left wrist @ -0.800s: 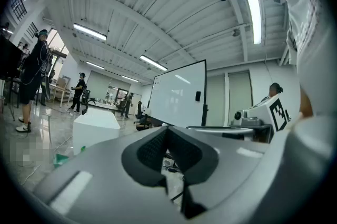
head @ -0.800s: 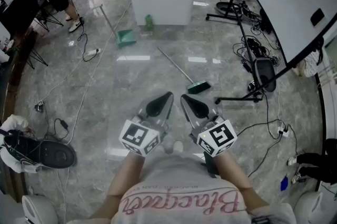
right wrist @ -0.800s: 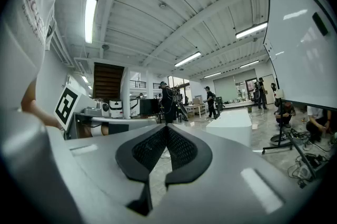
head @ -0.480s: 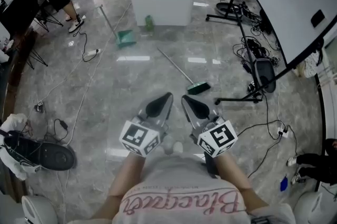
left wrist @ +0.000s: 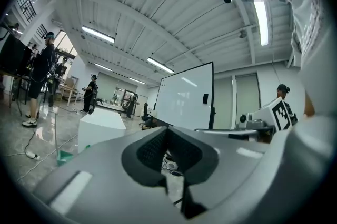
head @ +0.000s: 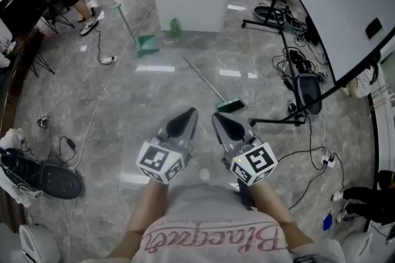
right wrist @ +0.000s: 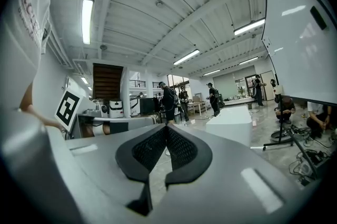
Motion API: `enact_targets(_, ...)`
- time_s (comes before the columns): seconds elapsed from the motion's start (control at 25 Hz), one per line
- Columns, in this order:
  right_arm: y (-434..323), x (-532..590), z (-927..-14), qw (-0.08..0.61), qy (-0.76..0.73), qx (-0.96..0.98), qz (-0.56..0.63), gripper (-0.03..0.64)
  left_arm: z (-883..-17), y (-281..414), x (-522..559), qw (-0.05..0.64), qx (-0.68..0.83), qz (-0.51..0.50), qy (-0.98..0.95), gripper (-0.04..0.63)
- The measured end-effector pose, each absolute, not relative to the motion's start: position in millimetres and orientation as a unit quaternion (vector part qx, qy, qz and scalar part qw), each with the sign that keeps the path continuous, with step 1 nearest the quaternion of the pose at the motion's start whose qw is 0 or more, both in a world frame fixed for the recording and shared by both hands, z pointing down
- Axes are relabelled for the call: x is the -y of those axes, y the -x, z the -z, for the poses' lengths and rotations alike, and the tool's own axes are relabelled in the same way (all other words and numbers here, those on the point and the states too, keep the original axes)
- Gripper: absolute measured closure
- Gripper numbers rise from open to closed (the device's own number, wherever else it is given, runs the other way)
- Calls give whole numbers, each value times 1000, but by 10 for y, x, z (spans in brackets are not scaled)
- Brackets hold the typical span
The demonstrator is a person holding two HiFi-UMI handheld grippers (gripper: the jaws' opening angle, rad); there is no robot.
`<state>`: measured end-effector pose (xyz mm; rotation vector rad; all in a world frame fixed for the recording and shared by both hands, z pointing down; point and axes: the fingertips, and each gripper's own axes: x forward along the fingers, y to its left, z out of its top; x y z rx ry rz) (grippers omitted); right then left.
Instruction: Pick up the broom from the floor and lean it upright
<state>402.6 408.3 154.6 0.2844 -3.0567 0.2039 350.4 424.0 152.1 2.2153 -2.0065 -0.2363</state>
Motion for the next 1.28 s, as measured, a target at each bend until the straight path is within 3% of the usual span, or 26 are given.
enact_targets(0.52, -3523, -3727, -1716, 37, -82, 991, -96, 615, -1700, -2928, -3925, 88, 672, 76, -731, 595)
enact_targets(0.92, -2514, -3005, -1767, 62, -98, 990, -82, 615, -1664, -1930, -3155, 93, 649, 72, -752, 595)
enact_targets(1.28, -2026, -2621, -1980, 82, -111, 984, -110, 615, -1996, -1463, -2676, 123, 627, 42, -768, 595)
